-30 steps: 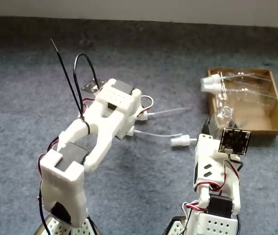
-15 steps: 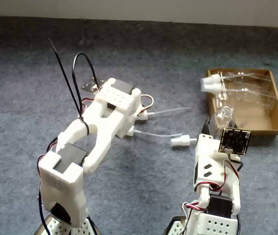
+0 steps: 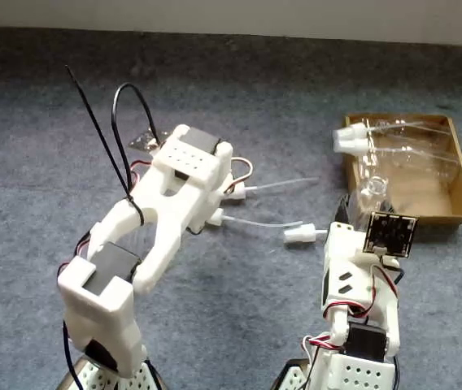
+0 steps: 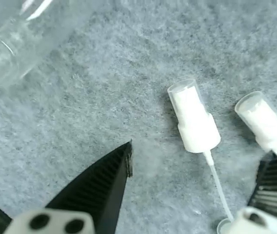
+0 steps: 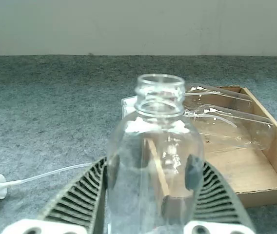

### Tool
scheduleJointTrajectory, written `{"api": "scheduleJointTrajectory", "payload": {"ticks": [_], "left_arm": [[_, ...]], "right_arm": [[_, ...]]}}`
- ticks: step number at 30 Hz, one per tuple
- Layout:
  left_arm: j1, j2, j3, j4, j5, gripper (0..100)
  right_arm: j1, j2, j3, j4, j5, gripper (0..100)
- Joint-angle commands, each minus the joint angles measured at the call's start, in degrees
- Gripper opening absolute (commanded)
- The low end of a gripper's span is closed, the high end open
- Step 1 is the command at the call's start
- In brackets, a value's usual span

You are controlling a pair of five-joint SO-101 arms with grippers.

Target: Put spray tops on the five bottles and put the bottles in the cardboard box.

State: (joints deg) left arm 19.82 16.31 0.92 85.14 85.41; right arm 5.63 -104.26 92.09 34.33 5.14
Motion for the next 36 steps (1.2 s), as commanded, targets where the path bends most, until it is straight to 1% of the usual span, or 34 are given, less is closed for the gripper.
{"api": "scheduleJointTrajectory", "payload": {"ticks": [1, 8, 15, 27, 36], "left_arm": [[-1.4, 3.2, -2.4, -1.6, 0.4, 34], [-0.2, 8.0, -2.9, -1.3, 0.5, 33], [-0.4, 8.0, -2.9, -1.8, 0.7, 20], [-0.3, 8.0, -3.0, -1.8, 0.7, 20], [-2.6, 8.0, -3.0, -4.0, 0.8, 18]], "right_arm": [[-0.5, -0.2, -0.5, -1.7, -0.3, 13.9], [-0.5, -0.2, -0.5, -1.7, -0.3, 13.9], [-0.5, -0.2, -0.5, -1.7, -0.3, 13.9], [-0.5, -0.2, -0.5, -1.7, -0.3, 13.9], [-0.5, -0.2, -0.5, -1.7, -0.3, 13.9]]}}
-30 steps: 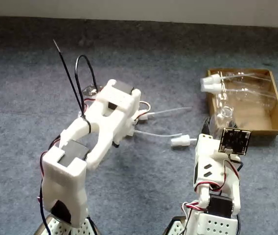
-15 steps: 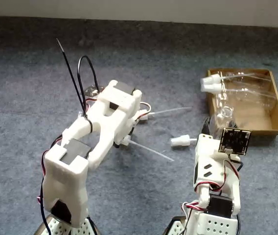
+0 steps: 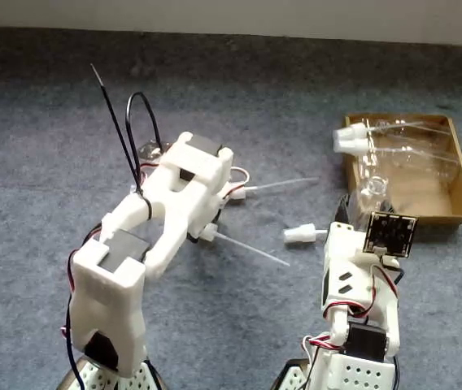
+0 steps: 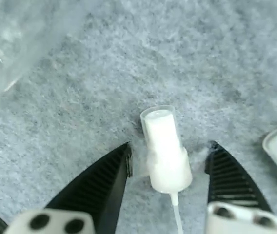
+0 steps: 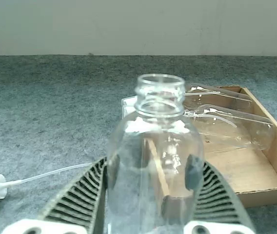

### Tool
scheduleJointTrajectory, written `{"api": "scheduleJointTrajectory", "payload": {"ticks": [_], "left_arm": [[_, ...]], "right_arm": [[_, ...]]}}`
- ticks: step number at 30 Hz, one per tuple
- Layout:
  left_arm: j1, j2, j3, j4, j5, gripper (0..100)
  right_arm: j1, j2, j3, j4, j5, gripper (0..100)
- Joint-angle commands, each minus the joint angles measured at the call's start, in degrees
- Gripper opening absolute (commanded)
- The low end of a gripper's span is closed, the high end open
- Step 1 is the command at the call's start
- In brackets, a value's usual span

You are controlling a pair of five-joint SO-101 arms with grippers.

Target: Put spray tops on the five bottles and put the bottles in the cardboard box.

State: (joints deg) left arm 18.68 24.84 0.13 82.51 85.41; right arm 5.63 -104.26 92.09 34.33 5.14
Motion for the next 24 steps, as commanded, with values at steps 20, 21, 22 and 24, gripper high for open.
{"api": "scheduleJointTrajectory", "payload": {"ticks": [20, 21, 22, 24], "left_arm": [[-4.6, -0.5, -2.2, -10.5, -17.0, 6], [-4.8, -0.5, -2.2, -11.3, -20.0, 6], [-5.0, -0.5, -2.2, -12.0, -22.9, 6], [-6.0, -0.6, -2.2, -13.1, -28.0, 6]], "right_arm": [[-0.5, -0.2, -0.5, -1.7, -0.3, 13.9], [-0.5, -0.2, -0.5, -1.7, -0.3, 13.9], [-0.5, -0.2, -0.5, -1.7, -0.3, 13.9], [-0.5, -0.2, -0.5, -1.7, -0.3, 13.9]]}}
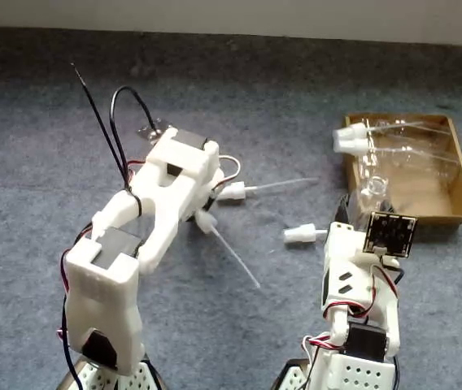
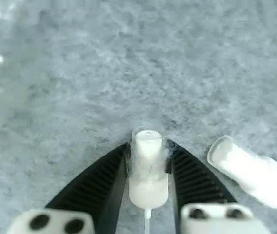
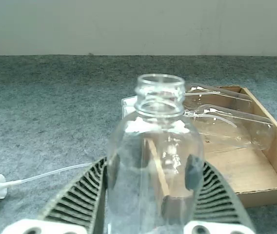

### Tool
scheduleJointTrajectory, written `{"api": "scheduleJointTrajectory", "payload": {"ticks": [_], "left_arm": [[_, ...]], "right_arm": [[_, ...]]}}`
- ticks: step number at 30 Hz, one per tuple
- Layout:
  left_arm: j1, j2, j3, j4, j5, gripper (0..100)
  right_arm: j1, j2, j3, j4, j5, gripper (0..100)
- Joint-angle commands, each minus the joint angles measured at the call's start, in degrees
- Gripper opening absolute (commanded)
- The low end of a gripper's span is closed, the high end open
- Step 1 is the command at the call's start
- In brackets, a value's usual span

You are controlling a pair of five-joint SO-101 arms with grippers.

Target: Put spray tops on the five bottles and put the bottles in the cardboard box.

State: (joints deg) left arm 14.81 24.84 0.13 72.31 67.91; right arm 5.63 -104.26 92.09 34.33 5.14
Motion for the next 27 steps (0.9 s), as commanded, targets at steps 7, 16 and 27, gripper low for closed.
{"api": "scheduleJointTrajectory", "payload": {"ticks": [7, 16, 27], "left_arm": [[-9.0, -0.5, -2.0, -3.3, -26.6, 6], [-9.0, -0.9, -2.2, -3.3, -50.2, 6], [-8.8, -0.6, -2.2, -3.5, -51.3, 16]], "right_arm": [[-0.5, -0.2, -0.5, -1.7, -0.3, 13.9], [-0.5, -0.2, -0.5, -1.7, -0.3, 13.9], [-0.5, -0.2, -0.5, -1.7, -0.3, 13.9]]}}
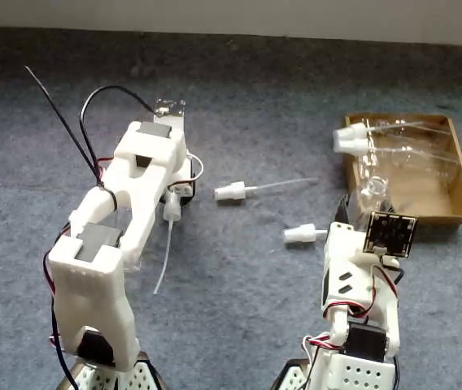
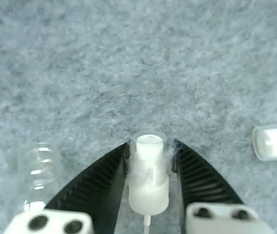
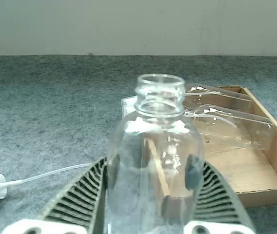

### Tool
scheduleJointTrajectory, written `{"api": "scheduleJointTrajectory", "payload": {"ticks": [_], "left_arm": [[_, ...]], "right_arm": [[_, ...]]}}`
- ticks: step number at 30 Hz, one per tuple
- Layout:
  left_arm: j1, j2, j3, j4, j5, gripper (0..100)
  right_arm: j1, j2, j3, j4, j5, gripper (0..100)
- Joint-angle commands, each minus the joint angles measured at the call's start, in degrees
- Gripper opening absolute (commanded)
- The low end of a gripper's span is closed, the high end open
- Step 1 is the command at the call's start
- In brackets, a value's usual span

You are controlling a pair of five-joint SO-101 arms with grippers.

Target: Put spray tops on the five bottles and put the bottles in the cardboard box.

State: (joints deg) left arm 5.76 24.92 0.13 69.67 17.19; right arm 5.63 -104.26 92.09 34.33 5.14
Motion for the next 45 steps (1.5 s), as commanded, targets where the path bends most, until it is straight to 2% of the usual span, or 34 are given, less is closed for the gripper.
{"api": "scheduleJointTrajectory", "payload": {"ticks": [1, 6, 16, 25, 33, 39, 45], "left_arm": [[0.2, -0.8, -2.2, -0.6, -0.5, 16], [0.1, -1.0, -3.9, 2.1, -0.5, 16], [0.0, -0.5, -12.2, 19.3, -0.4, 17], [-0.1, 2.0, -8.5, 17.1, -0.4, 17], [0.0, 12.5, -16.0, 15.1, -0.5, 16], [0.1, 15.8, -21.1, 19.1, -0.5, 16], [0.2, 17.3, -21.1, 21.9, -0.4, 16]], "right_arm": [[-0.5, -0.2, -0.5, -1.7, -0.3, 13.9], [-0.5, -0.2, -0.5, -1.7, -0.3, 13.9], [-0.5, -0.2, -0.5, -1.7, -0.3, 13.9], [-0.5, -0.2, -0.5, -1.7, -0.3, 13.9], [-0.5, -0.2, -0.5, -1.7, -0.3, 13.9], [-0.5, -0.2, -0.5, -1.7, -0.3, 13.9], [-0.5, -0.2, -0.5, -1.7, -0.3, 13.9]]}}
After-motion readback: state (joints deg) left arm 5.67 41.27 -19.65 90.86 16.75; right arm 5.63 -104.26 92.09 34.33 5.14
